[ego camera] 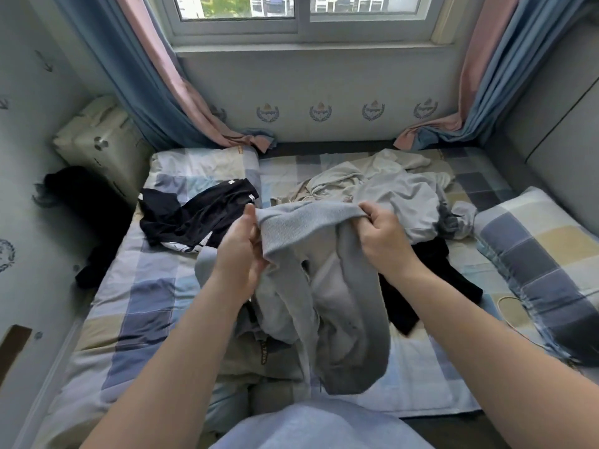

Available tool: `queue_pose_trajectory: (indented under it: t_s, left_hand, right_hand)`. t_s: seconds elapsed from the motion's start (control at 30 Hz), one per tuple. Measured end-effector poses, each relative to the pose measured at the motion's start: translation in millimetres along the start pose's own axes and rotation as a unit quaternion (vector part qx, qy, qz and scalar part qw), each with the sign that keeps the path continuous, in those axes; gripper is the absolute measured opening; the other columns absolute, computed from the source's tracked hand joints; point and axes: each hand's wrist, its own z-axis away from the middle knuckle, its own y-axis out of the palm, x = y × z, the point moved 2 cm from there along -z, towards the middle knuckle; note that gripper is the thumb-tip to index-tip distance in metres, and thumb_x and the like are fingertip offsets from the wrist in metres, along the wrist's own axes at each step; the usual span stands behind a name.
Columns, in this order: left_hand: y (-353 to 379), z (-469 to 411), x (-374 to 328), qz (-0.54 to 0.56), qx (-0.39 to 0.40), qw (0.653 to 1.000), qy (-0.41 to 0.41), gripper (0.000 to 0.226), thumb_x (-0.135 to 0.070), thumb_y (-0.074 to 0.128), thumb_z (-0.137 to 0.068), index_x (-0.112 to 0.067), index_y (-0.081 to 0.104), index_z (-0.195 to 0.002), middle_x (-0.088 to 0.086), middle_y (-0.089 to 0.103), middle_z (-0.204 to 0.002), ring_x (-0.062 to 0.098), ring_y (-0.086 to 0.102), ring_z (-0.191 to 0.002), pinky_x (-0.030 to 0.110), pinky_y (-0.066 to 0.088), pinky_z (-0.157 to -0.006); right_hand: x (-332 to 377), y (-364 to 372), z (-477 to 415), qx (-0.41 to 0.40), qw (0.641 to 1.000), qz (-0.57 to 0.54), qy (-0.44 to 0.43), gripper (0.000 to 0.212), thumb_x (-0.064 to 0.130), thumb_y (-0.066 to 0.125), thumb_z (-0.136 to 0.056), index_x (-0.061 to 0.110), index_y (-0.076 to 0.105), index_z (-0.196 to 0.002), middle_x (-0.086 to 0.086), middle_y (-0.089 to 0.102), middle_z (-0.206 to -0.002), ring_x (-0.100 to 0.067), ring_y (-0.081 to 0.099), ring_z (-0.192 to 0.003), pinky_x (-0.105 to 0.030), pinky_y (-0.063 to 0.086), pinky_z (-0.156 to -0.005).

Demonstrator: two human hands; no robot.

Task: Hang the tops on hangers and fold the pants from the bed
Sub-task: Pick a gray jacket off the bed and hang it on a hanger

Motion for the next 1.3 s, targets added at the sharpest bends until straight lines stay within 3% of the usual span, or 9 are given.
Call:
queue_pose_trajectory:
  t_s: [0.07, 0.13, 0.27, 0.33, 0.47, 0.63, 0.87, 1.1, 1.3]
  left_hand:
    - [6, 6, 11, -0.143, 0.031, 0.987, 0.063, 0.095, -0.073, 0.07, -0.07, -0.017, 0.047, -0.143, 0.017, 0.054, -0.144, 0.034, 0.052, -0.132, 0.045, 0.046, -0.104]
    - [14, 10, 29, -0.275, 0.087, 0.952, 0.105, 0.102, -0.06, 0.081, -0.061, -0.024, 0.04, -0.147, -0.002, 0.055, -0.141, 0.014, 0.055, -0.129, 0.034, 0.047, -0.104]
    - [18, 3, 49, -0.331, 0.068, 0.931, 0.141, 0.004, -0.015, 0.063, -0.088, -0.019, 0.065, -0.088, 0.001, 0.07, -0.08, 0.011, 0.062, -0.075, 0.034, 0.05, -0.065]
    - [16, -1, 37, -0.34, 0.011, 0.921, 0.187, 0.022, -0.012, 0.054, -0.092, -0.017, 0.056, -0.07, -0.008, 0.055, -0.062, 0.003, 0.046, -0.059, 0.025, 0.039, -0.056]
    - [12, 3, -4, -0.258, -0.074, 0.934, 0.237, 0.021, -0.008, 0.046, -0.087, -0.019, 0.06, -0.076, -0.002, 0.059, -0.072, 0.005, 0.05, -0.065, 0.028, 0.042, -0.063]
    - [29, 16, -31, -0.116, -0.057, 0.968, 0.217, 0.025, -0.016, 0.049, -0.09, -0.028, 0.065, -0.075, 0.005, 0.061, -0.078, 0.022, 0.053, -0.077, 0.039, 0.046, -0.07]
    - [23, 16, -45, -0.025, -0.084, 0.979, 0.186, 0.027, -0.008, 0.041, -0.103, -0.019, 0.058, -0.085, 0.001, 0.056, -0.072, 0.012, 0.052, -0.062, 0.027, 0.047, -0.056]
    - [-6, 3, -56, 0.032, -0.168, 0.969, 0.178, 0.03, -0.009, 0.041, -0.104, -0.02, 0.057, -0.082, -0.002, 0.063, -0.066, 0.012, 0.06, -0.059, 0.027, 0.054, -0.06]
    - [-38, -1, -84, 0.084, -0.221, 0.948, 0.212, 0.021, -0.012, 0.04, -0.105, -0.018, 0.06, -0.109, 0.015, 0.07, -0.108, 0.024, 0.068, -0.089, 0.041, 0.059, -0.082]
  right_hand:
    - [24, -1, -4, -0.006, 0.999, -0.002, -0.036, 0.019, 0.008, 0.052, -0.097, 0.005, 0.065, -0.084, 0.001, 0.057, -0.066, -0.007, 0.048, -0.062, -0.025, 0.038, -0.057]
    - [45, 2, -7, 0.003, 0.998, -0.003, -0.059, 0.018, 0.007, 0.056, -0.096, 0.005, 0.07, -0.086, -0.004, 0.064, -0.069, -0.006, 0.054, -0.064, -0.022, 0.042, -0.057]
    - [59, 4, -12, 0.05, 0.998, 0.009, -0.034, 0.012, 0.01, 0.065, -0.092, 0.01, 0.074, -0.084, -0.008, 0.07, -0.072, -0.007, 0.057, -0.064, -0.025, 0.045, -0.06]
    - [52, 2, -13, 0.075, 0.997, 0.026, -0.017, 0.008, 0.015, 0.076, -0.086, 0.013, 0.071, -0.081, 0.002, 0.065, -0.068, 0.002, 0.053, -0.057, -0.017, 0.042, -0.057]
    - [22, -3, -3, 0.187, 0.971, 0.146, 0.012, 0.024, 0.025, 0.088, -0.073, 0.028, 0.064, -0.076, 0.017, 0.055, -0.074, 0.006, 0.051, -0.06, -0.01, 0.037, -0.056]
    - [-39, 1, 9, 0.082, 0.918, 0.385, 0.05, 0.012, 0.027, 0.059, -0.082, 0.026, 0.055, -0.071, -0.001, 0.067, -0.079, -0.03, 0.061, -0.08, -0.034, 0.04, -0.061]
    - [-114, -16, 27, 0.02, 0.899, 0.395, 0.188, 0.009, 0.025, 0.056, -0.084, 0.031, 0.061, -0.08, -0.006, 0.064, -0.084, -0.034, 0.063, -0.084, -0.032, 0.039, -0.064]
    - [-155, -38, 36, 0.002, 0.84, 0.48, 0.253, 0.012, 0.022, 0.051, -0.089, 0.029, 0.059, -0.083, -0.002, 0.061, -0.085, -0.027, 0.05, -0.074, -0.029, 0.038, -0.065]
    - [-175, -54, 41, -0.034, 0.824, 0.483, 0.293, 0.017, 0.022, 0.048, -0.093, 0.028, 0.063, -0.091, -0.003, 0.066, -0.097, -0.029, 0.06, -0.084, -0.029, 0.038, -0.069]
